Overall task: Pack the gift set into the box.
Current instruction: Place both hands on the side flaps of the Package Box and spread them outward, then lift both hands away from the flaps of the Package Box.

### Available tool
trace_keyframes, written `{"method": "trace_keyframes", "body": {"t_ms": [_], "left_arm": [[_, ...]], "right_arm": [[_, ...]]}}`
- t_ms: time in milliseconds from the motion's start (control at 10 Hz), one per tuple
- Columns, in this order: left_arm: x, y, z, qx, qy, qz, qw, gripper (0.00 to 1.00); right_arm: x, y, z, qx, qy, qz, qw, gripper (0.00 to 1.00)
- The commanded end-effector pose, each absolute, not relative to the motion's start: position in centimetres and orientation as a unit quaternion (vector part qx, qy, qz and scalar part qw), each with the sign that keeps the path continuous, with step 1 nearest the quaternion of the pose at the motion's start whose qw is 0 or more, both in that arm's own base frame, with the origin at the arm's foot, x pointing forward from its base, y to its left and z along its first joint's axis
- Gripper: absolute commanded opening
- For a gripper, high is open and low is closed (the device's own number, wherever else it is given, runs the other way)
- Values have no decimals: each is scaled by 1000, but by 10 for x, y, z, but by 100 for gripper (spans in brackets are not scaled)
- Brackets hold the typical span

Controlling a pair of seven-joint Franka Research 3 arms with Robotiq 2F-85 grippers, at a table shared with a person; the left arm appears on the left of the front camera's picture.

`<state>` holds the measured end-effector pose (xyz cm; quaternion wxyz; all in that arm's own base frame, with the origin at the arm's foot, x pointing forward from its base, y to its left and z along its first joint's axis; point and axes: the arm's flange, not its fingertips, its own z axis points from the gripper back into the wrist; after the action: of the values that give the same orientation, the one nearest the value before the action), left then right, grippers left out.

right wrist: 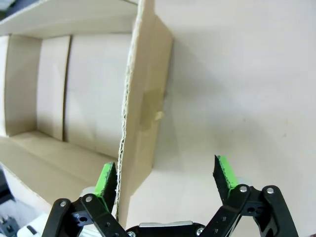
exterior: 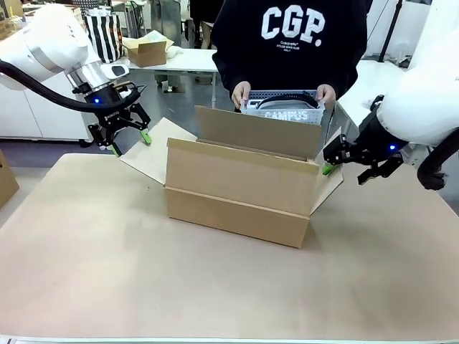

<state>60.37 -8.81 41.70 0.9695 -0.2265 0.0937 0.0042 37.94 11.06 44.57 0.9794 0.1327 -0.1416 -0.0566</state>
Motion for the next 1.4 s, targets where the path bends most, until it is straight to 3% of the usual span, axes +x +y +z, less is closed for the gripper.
{"method": "trace_keyframes", "body": {"t_ms": [0, 300, 500, 600, 1300], "left_arm": [[603, -87, 418, -218, 92, 12, 972, 100], [603, -87, 418, -218, 92, 12, 972, 100], [603, -87, 418, -218, 92, 12, 972, 100], [603, -87, 418, -218, 92, 12, 972, 100], [603, -87, 418, -218, 92, 12, 972, 100]], "right_arm": [[308, 80, 406, 153, -163, -28, 974, 100], [300, 64, 372, 182, -187, 4, 965, 100], [310, 73, 362, 165, -163, -26, 972, 100], [392, 84, 445, 153, -170, -18, 973, 100], [392, 84, 445, 153, -170, -18, 973, 100]]}}
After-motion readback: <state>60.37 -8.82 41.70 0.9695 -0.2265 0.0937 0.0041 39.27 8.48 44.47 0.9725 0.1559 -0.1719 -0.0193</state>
